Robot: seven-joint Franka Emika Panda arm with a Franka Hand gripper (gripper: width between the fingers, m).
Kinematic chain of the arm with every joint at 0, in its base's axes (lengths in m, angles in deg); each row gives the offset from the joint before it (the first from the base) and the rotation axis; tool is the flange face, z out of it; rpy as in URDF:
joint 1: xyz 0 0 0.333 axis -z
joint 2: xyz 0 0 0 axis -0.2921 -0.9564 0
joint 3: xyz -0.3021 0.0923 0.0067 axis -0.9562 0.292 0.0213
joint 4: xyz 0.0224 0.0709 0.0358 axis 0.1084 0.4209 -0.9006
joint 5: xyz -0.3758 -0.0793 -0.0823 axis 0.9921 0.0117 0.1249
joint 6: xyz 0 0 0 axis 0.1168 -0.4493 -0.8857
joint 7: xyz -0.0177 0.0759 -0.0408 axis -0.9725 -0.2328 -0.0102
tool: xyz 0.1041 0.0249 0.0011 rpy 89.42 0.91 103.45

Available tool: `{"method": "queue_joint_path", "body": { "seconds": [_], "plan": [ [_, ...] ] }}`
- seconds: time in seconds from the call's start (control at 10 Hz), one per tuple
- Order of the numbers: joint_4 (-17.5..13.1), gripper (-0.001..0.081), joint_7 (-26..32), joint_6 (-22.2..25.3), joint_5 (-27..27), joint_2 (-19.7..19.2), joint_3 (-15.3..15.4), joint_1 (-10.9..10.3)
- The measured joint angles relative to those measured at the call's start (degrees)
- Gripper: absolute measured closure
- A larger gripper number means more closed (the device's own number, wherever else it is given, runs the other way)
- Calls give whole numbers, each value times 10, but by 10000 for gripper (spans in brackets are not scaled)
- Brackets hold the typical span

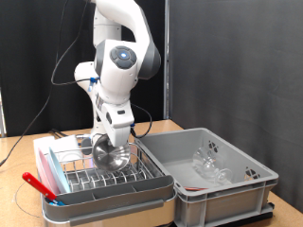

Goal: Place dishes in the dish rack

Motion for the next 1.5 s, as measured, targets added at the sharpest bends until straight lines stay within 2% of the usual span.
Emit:
{"method": "queue_joint_path", "body": {
  "seconds": [0.3, 0.6, 0.9, 1.1, 1.5],
  "plan": [
    [27, 1, -42, -37, -1, 6, 4, 0],
    [35, 1, -67, -60, -1, 1, 9, 0],
    [48, 1, -103, -108, 5, -6, 16, 0],
    [51, 1, -120, -131, 13, -16, 16, 0],
    [42, 1, -125, -143, 8, -19, 14, 1]
  ]
}}
